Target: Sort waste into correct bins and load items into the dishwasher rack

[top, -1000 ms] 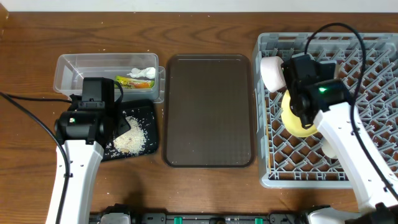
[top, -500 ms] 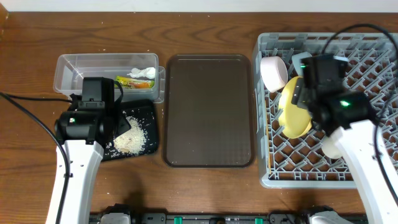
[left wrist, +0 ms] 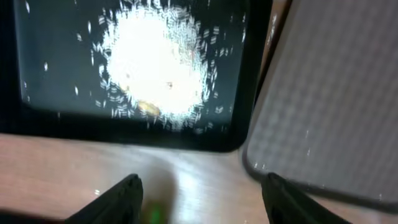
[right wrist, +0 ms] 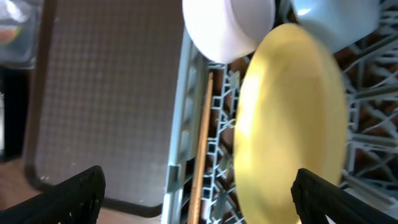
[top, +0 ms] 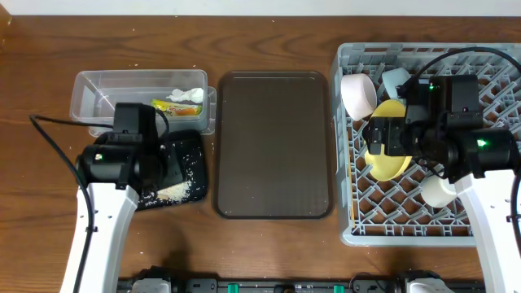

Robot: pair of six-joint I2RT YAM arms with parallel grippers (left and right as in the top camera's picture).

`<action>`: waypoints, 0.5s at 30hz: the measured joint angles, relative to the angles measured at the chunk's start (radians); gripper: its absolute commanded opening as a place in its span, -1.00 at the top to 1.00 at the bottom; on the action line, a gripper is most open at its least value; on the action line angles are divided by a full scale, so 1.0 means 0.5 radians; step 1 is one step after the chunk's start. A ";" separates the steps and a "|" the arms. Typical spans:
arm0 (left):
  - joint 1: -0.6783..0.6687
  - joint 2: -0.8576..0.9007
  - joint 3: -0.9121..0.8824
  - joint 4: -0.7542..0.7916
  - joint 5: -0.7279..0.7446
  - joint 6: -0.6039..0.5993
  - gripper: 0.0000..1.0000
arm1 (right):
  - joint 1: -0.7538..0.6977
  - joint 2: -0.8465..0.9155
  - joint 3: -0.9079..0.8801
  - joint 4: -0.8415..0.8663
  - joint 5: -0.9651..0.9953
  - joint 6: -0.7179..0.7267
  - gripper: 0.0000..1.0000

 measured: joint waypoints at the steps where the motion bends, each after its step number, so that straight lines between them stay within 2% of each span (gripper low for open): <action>1: -0.006 -0.008 -0.018 -0.007 0.006 0.011 -0.29 | 0.002 -0.005 -0.024 0.002 -0.005 0.018 -0.89; 6: -0.051 -0.181 -0.197 0.053 0.015 0.026 -0.29 | 0.041 -0.108 -0.238 0.032 0.082 0.155 -0.98; 11: -0.138 -0.667 -0.396 0.203 0.010 0.024 -0.31 | 0.192 -0.472 -0.504 0.205 0.285 0.246 -0.98; 13: -0.163 -0.885 -0.475 0.222 -0.034 0.007 -0.67 | 0.253 -0.656 -0.591 0.277 0.369 0.279 -0.98; 15: -0.169 -1.086 -0.548 0.219 -0.087 -0.066 -0.70 | 0.299 -0.834 -0.681 0.339 0.434 0.312 -0.99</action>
